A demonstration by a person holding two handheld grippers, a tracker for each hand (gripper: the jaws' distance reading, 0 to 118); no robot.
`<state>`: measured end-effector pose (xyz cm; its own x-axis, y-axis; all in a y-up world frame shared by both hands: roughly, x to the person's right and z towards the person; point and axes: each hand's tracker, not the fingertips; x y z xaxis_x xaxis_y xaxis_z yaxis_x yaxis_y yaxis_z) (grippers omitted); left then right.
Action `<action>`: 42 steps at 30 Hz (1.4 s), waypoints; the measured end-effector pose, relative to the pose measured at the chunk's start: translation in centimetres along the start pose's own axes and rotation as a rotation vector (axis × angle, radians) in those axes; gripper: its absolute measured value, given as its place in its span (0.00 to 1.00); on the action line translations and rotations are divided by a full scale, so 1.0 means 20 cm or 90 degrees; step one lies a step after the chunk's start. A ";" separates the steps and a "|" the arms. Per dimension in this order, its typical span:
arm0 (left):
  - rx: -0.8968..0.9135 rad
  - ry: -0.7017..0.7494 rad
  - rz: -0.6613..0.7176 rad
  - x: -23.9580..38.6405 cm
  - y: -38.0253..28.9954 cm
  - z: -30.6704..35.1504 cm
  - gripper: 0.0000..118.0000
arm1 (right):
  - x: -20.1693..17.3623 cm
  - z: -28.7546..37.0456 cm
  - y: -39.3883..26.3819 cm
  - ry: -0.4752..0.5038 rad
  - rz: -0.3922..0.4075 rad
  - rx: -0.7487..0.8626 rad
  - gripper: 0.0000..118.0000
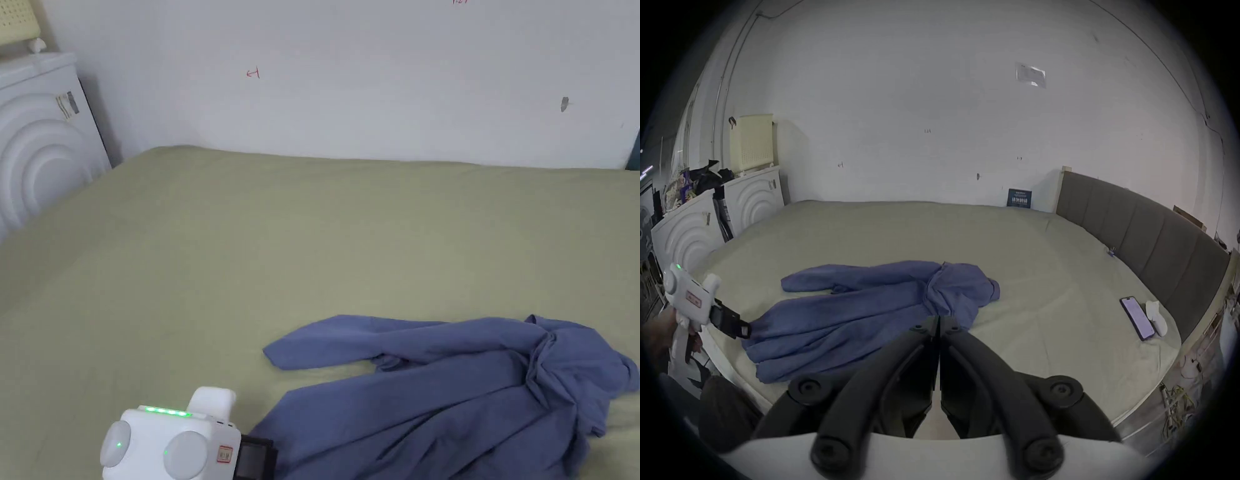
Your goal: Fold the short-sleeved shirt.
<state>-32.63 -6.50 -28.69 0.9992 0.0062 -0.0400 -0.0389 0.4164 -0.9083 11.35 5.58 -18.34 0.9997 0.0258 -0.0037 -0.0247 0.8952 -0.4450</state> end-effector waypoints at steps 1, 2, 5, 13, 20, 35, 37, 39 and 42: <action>-0.009 0.026 -0.008 0.01 0.01 -0.05 0.95 | 0.00 -0.01 0.00 0.000 -0.002 -0.006 0.05; -0.025 0.059 -0.021 0.03 0.00 -0.10 0.95 | 0.01 -0.02 -0.01 0.000 -0.003 -0.016 0.05; -0.018 0.049 0.007 0.04 0.00 -0.11 0.94 | 0.02 -0.04 -0.03 -0.001 0.000 -0.033 0.05; 0.031 -0.026 0.034 0.04 0.00 0.05 0.02 | 0.15 -0.11 -0.11 -0.039 -0.026 -0.096 0.05; 0.044 -0.038 0.006 0.04 0.01 0.06 0.02 | 0.41 -0.40 0.00 -0.073 -0.038 -0.132 0.05; 0.048 -0.056 -0.015 0.08 0.08 0.06 0.02 | 0.63 -1.54 0.27 0.000 -0.075 -0.313 0.79; 0.043 -0.056 -0.017 0.08 0.08 0.04 0.02 | 0.60 -1.62 0.21 -0.013 -0.041 -0.356 0.79; 0.037 -0.057 -0.018 0.08 0.08 0.02 0.02 | 0.59 -1.69 0.14 -0.003 -0.037 -0.414 0.78; 0.032 -0.061 -0.016 0.08 0.08 0.01 0.02 | 0.55 -1.66 0.10 -0.017 -0.034 -0.406 0.73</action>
<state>-31.04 -5.72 -30.11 0.9964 0.0812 0.0241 -0.0162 0.4625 -0.8865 22.48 -7.13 -49.01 0.9986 0.0077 0.0518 0.0426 0.4549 -0.8895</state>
